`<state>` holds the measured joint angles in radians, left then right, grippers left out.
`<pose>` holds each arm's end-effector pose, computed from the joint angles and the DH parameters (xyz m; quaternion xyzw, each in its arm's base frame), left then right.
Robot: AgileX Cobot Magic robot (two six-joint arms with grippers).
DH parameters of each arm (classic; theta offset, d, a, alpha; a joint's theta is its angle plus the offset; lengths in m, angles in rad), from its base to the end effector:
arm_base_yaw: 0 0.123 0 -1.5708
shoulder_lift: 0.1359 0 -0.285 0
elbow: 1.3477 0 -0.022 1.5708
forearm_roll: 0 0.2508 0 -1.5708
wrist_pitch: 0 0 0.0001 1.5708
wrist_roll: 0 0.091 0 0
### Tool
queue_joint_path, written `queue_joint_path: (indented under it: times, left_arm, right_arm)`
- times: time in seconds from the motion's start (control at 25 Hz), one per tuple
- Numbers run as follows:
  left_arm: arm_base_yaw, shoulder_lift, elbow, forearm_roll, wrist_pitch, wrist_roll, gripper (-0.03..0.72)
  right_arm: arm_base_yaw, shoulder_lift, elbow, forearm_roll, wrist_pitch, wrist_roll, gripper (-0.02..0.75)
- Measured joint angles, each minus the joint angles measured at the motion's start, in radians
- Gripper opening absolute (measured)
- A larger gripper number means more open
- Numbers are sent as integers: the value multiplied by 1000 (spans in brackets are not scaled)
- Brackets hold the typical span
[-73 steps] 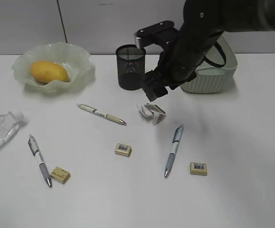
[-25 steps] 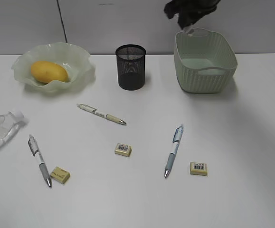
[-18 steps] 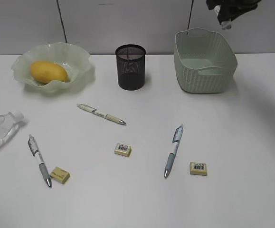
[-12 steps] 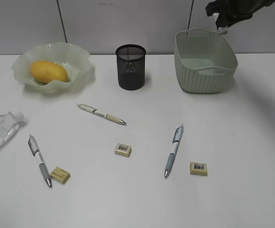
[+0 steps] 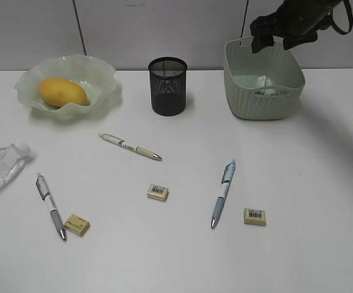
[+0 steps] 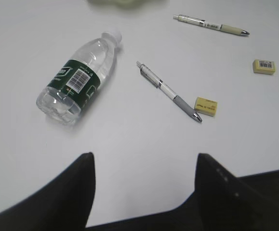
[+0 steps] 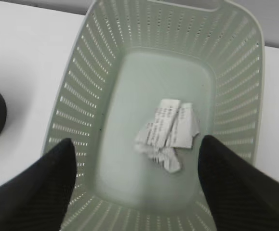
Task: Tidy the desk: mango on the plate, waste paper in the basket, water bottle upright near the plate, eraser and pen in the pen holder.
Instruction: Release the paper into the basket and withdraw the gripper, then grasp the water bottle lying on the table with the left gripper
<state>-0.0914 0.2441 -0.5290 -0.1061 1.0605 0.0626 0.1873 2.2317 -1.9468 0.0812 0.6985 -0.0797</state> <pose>0.0301 -0.0112 0.2829 0.0658 0.9006 -0.0590 0.4256 0.5010 0.0998 0.2236 -0.1050 0.9372 0.0526 0.3283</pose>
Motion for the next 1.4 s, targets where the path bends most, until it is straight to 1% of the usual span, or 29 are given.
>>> queue_joint_path:
  times: [0.12, 0.24, 0.52, 0.76, 0.96, 1.12, 1.24, 1.4]
  left_arm:
    - [0, 0, 0, 0, 0, 0, 491]
    - [0, 0, 0, 0, 0, 0, 491]
    - [0, 0, 0, 0, 0, 0, 491]
    - [0, 0, 0, 0, 0, 0, 491]
    - [0, 0, 0, 0, 0, -1, 491]
    - [0, 0, 0, 0, 0, -1, 491]
    - [0, 0, 0, 0, 0, -1, 491]
    - [0, 0, 0, 0, 0, -1, 491]
  right_arm:
    - [0, -9, 0, -7, 16, 0, 624]
    - [0, -42, 0, -21, 79, -4, 624]
    - [0, -162, -1, -65, 310, -7, 609]
    - [0, -284, -2, -69, 491, -7, 592]
    - [0, -417, 14, -70, 509, -3, 589]
    - [0, -627, 150, -81, 509, 0, 589]
    - [0, -785, 289, -89, 505, 0, 589]
    - [0, -991, 525, -101, 414, 4, 587]
